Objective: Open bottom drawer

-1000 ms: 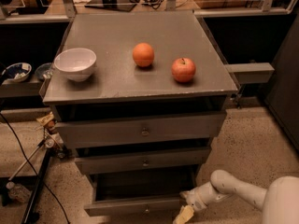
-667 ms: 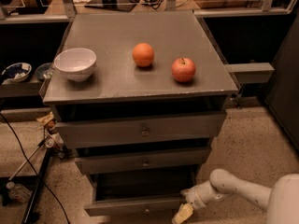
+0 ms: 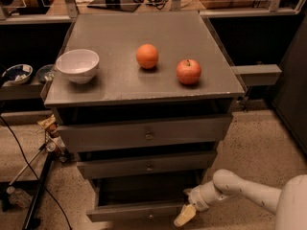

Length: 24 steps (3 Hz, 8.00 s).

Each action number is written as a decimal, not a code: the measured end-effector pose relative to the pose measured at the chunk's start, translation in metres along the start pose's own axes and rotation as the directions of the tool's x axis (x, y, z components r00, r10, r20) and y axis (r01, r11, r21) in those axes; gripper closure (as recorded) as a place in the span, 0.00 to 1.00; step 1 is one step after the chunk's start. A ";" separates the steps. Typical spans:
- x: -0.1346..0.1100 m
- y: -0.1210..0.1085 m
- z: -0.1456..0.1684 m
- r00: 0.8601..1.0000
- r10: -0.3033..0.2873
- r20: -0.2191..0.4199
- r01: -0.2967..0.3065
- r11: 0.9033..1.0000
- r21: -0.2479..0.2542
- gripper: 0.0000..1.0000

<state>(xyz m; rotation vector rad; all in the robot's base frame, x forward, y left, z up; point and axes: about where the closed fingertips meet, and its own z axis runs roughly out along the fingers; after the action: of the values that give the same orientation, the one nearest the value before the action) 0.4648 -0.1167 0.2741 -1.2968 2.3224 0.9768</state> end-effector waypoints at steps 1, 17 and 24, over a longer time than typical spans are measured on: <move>0.005 -0.007 0.015 1.000 0.025 0.005 -0.025 0.999 -0.021 0.00; 0.018 0.004 0.048 0.999 0.046 -0.022 -0.048 0.990 -0.129 0.00; 0.028 0.022 0.036 0.997 0.072 -0.002 -0.070 0.974 -0.217 0.00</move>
Offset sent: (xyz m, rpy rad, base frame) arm 0.0014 0.0134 -0.0578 0.0498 0.1302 0.0177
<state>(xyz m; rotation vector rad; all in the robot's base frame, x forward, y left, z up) 0.4290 -0.1012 0.2420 -1.2940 2.3233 1.2875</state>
